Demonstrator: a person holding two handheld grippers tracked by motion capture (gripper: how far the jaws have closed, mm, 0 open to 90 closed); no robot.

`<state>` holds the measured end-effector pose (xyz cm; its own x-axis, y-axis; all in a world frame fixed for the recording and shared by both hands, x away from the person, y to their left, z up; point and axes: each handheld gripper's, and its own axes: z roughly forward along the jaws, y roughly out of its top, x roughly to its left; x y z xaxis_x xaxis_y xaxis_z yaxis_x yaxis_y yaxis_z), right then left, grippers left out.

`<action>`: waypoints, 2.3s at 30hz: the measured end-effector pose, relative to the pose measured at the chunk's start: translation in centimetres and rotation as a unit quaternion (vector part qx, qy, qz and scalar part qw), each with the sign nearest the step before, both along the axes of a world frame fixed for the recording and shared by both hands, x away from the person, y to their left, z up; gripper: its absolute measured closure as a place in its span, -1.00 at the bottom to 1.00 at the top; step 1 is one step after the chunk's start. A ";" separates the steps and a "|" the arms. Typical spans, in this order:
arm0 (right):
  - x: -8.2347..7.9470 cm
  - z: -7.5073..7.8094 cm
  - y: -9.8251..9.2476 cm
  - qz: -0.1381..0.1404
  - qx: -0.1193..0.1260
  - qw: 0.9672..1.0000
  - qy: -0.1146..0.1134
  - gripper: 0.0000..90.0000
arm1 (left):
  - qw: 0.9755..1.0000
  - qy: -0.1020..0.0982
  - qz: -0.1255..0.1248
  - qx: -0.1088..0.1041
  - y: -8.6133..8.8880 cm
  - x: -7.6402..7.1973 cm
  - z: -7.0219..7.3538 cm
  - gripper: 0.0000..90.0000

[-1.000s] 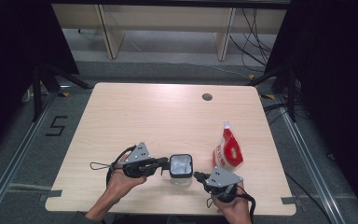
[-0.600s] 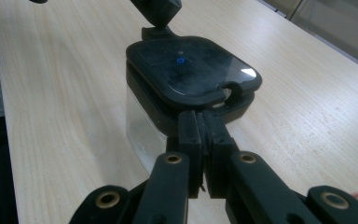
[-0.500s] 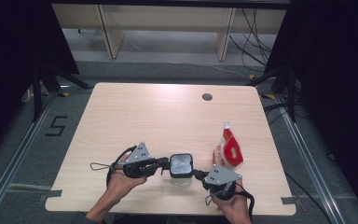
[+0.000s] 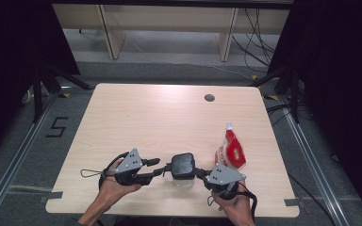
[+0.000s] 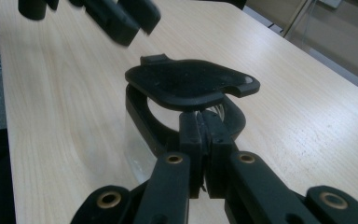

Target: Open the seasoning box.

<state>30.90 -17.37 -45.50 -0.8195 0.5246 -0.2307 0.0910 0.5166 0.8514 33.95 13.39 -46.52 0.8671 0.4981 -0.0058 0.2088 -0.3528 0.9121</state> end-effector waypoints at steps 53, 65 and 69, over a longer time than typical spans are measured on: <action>1.5 3.0 7.0 0.058 0.025 0.998 -0.026 0.98 | 0.998 0.004 -0.009 0.062 -2.1 1.1 -3.4 0.64; 1.5 2.8 6.9 0.060 0.031 0.998 -0.018 0.95 | 0.998 0.005 -0.011 0.060 -1.8 1.3 -3.4 0.56; 1.5 2.7 6.6 0.054 0.036 0.998 -0.020 0.90 | 0.999 0.009 -0.004 0.053 -1.4 1.2 -3.4 0.42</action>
